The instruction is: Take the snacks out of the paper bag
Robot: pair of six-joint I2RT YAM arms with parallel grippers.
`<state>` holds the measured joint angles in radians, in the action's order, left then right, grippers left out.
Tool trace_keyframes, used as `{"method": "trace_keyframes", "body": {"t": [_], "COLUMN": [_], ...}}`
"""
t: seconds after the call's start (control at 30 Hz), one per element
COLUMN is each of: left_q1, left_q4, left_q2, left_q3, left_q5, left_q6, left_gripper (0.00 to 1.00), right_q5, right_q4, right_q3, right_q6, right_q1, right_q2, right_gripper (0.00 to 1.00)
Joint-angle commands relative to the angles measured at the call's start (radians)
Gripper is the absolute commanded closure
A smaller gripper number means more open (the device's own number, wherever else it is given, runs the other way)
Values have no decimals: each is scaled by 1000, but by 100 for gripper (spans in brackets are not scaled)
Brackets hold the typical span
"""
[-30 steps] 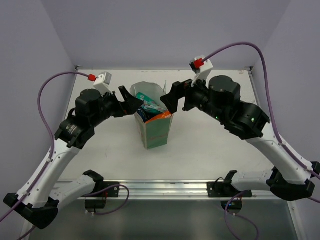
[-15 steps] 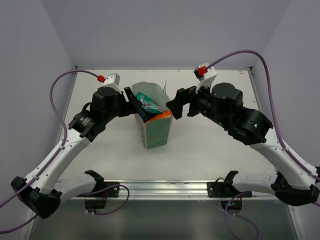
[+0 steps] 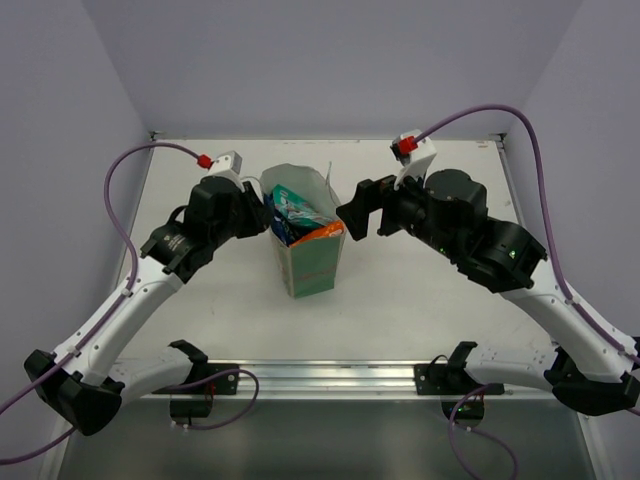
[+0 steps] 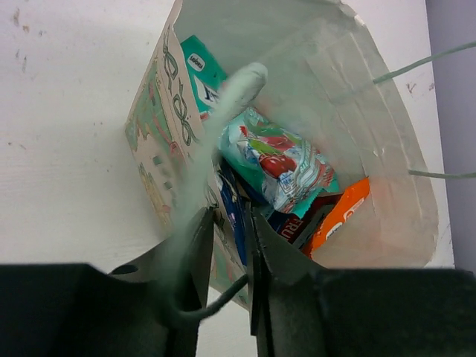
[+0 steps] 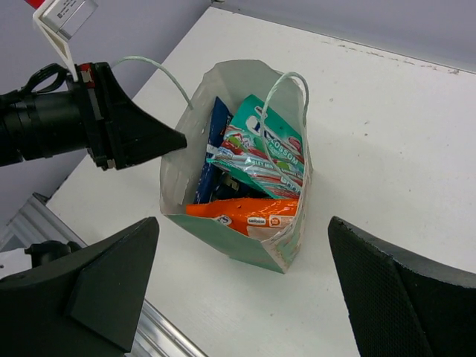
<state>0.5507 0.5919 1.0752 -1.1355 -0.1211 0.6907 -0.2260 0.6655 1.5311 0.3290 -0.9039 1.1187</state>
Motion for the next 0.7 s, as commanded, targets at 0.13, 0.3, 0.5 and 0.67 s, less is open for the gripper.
{"method": "trace_keyframes", "body": {"t": [0.13,0.3,0.5,0.67], "left_q1": [5,3,-8,-20], "left_q4": [42,60,4,-154], "left_q2": [15,43,120,111], "left_q3": [-18,-81,-245,-287], "left_q5": [-87,-152,-268,-328], "left_q6": [-6,-63,-347,-647], "left_gripper": [90,100,100,100], "right_q5": [-13,-6,22,86], "right_q4": [-32,-30,-9,17], "right_q3": [3,18,96,185], "right_q6": [1,-44,-136,-198], "right_q1": [5,5,5,3], "right_q2": [-8,0,58,131], "right_gripper": [1,1,1,7]}}
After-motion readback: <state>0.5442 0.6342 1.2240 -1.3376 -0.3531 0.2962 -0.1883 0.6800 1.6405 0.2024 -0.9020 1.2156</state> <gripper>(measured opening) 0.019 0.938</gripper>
